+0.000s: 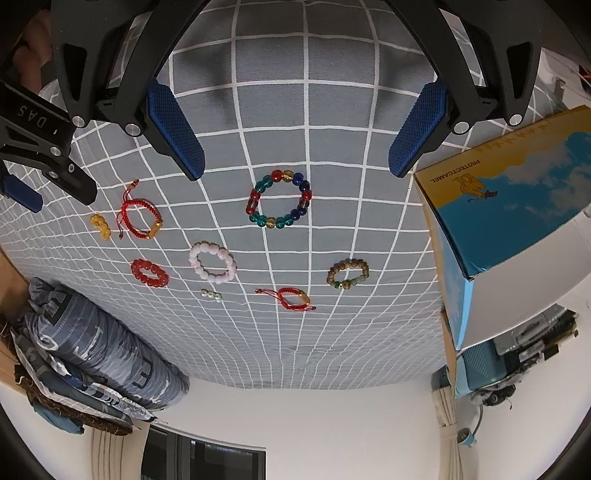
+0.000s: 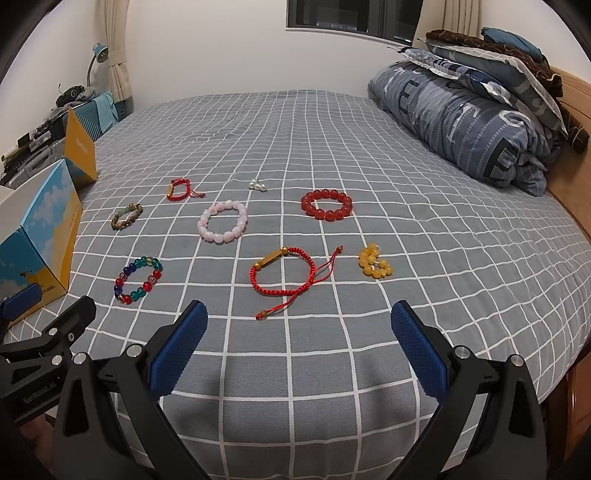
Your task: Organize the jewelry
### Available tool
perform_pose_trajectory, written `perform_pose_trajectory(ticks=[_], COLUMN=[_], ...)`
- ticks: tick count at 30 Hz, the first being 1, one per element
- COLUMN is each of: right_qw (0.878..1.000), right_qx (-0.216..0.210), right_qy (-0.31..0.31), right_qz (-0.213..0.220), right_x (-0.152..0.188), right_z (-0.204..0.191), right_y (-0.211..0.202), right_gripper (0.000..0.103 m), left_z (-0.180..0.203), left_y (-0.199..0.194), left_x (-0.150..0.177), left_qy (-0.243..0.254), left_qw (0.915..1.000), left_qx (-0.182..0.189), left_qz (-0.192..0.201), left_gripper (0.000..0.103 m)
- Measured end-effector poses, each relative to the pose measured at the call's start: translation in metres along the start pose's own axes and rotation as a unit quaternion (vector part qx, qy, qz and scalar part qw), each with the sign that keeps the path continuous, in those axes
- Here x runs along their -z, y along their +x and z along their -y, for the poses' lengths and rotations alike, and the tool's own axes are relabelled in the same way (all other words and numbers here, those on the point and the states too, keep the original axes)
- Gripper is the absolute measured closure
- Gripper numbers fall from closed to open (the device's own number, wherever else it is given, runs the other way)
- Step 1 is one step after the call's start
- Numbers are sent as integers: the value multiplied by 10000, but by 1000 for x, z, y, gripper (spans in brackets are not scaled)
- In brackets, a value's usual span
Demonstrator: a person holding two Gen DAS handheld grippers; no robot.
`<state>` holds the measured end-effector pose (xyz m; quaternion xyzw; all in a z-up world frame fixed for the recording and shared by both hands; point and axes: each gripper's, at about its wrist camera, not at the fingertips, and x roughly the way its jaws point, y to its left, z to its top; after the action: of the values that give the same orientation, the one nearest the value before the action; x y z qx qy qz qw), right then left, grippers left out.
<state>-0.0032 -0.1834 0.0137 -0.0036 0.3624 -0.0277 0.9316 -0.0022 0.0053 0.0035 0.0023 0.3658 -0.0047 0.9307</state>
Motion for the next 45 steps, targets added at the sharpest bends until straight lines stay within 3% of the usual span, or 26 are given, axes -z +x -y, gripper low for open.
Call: perform_pose_trajectory(ticks=[45], right_qw=[10000], right_qx=[3], right_qy=[33], right_qz=[-3], right_x=[0], right_z=[2], right_y=[0], right_gripper=[7], left_z=[5], left_y=[-2], left_x=[1], left_qy=[28], left_qw=[10000], left_qx=[58], left_qz=[-20], left_gripper=[6])
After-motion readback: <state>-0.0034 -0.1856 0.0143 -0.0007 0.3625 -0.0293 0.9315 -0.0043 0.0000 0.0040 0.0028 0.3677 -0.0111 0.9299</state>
